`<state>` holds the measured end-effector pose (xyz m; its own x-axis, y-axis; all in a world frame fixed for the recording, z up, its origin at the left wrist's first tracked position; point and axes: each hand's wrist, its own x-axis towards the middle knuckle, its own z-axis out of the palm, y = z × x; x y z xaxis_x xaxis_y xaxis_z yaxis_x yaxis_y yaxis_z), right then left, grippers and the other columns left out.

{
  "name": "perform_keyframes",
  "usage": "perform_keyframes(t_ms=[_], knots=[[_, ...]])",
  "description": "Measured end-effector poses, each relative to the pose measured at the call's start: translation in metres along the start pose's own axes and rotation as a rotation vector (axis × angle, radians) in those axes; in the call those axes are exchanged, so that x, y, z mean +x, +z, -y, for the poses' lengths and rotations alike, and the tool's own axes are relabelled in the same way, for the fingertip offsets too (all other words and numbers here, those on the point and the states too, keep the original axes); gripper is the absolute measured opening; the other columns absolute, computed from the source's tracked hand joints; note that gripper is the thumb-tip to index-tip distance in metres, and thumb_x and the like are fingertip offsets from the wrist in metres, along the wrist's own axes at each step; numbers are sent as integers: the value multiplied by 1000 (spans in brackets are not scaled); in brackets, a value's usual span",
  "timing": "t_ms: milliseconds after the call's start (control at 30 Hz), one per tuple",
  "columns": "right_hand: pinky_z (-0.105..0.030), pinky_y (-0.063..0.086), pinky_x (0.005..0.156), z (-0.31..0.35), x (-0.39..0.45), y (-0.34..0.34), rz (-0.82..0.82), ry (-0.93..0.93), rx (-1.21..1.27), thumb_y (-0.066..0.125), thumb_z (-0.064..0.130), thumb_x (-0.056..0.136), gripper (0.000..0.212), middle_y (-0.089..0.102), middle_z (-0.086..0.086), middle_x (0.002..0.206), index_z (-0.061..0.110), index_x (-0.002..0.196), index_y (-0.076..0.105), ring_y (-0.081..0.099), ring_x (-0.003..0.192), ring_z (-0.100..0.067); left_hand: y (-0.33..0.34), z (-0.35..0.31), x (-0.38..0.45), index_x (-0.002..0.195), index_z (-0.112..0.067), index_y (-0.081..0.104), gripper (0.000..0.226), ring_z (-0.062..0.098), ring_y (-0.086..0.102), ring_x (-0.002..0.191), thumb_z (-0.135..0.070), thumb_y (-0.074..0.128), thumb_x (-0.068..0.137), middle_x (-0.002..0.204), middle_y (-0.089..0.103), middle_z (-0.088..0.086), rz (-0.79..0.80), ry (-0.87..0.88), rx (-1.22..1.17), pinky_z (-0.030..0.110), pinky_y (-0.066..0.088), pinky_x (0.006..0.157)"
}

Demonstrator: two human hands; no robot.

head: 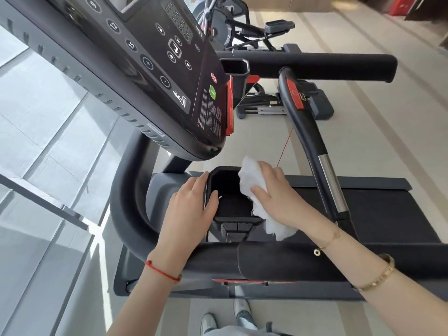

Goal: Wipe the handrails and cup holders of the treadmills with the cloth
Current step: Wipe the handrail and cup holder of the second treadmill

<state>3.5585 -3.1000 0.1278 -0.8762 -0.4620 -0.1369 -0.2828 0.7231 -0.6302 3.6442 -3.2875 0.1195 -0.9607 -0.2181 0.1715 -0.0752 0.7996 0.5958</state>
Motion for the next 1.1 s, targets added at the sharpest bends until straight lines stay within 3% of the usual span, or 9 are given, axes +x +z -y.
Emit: perform_keyframes(t_ms=[167, 267, 367, 467, 567, 633, 800, 933, 1100], knots=[[-25, 30, 86, 1, -37, -12, -86, 62, 62, 39, 30, 102, 48, 36, 3, 139, 26, 148, 25, 42, 108, -10, -5, 0, -6, 145, -13, 43, 49, 23, 57, 113, -30, 50, 99, 126, 60, 4, 17, 27, 5, 39, 47, 96], [-22, 29, 94, 8, -57, -20, -131, -88, -1, 35, 32, 102, 43, 37, 12, 136, 29, 145, 31, 38, 121, -6, -12, 3, -13, 143, -14, 45, 44, 23, 57, 113, -26, 46, 101, 126, 60, 2, 34, 68, -1, 42, 47, 95], [-18, 22, 107, 20, -68, -19, -21, -298, -107, 34, 35, 102, 40, 38, 18, 137, 32, 142, 34, 28, 129, 1, -21, 6, -23, 139, -17, 50, 38, 20, 57, 115, -23, 43, 102, 126, 61, -2, 32, 109, -31, 42, 47, 96], [-21, 20, 107, 35, -60, 4, 100, -370, -319, 32, 40, 102, 40, 44, 12, 135, 26, 139, 39, 34, 125, -8, -24, 8, -34, 137, -15, 53, 37, 20, 58, 114, -22, 42, 102, 127, 62, -1, 19, 111, -37, 42, 47, 94], [-32, 33, 97, 51, -48, 26, 85, -314, -392, 32, 42, 102, 33, 55, 6, 109, 19, 119, 48, 46, 101, -17, -25, 11, -43, 136, -12, 54, 38, 21, 59, 112, -21, 41, 102, 125, 62, 1, 17, 91, -50, 42, 48, 92], [-36, 37, 88, 49, -50, 25, 52, -322, -433, 33, 40, 102, 26, 52, 5, 94, 18, 105, 47, 45, 86, -19, -27, 12, -47, 135, -11, 55, 38, 21, 60, 111, -22, 41, 102, 125, 63, 1, 15, 87, -45, 42, 48, 92], [-33, 38, 86, 24, -65, -5, 100, -395, -422, 40, 24, 101, 13, 51, 12, 88, 20, 98, 52, 45, 83, -8, -27, 7, -49, 135, -16, 56, 36, 18, 59, 111, -25, 45, 101, 125, 62, -4, 6, 83, -24, 41, 49, 91], [-33, 36, 91, 44, -47, 9, 144, -384, -450, 34, 38, 102, 27, 55, 8, 98, 20, 115, 50, 49, 92, -14, -27, 7, -47, 136, -15, 55, 37, 19, 60, 109, -24, 45, 101, 125, 62, -3, 16, 86, -12, 40, 49, 90], [-36, 36, 81, 41, -45, 20, 67, -406, -481, 34, 39, 102, 26, 50, 5, 85, 17, 99, 47, 46, 78, -19, -25, 6, -47, 136, -18, 54, 37, 15, 57, 115, -28, 44, 102, 128, 61, -6, 11, 61, 7, 38, 48, 94]])
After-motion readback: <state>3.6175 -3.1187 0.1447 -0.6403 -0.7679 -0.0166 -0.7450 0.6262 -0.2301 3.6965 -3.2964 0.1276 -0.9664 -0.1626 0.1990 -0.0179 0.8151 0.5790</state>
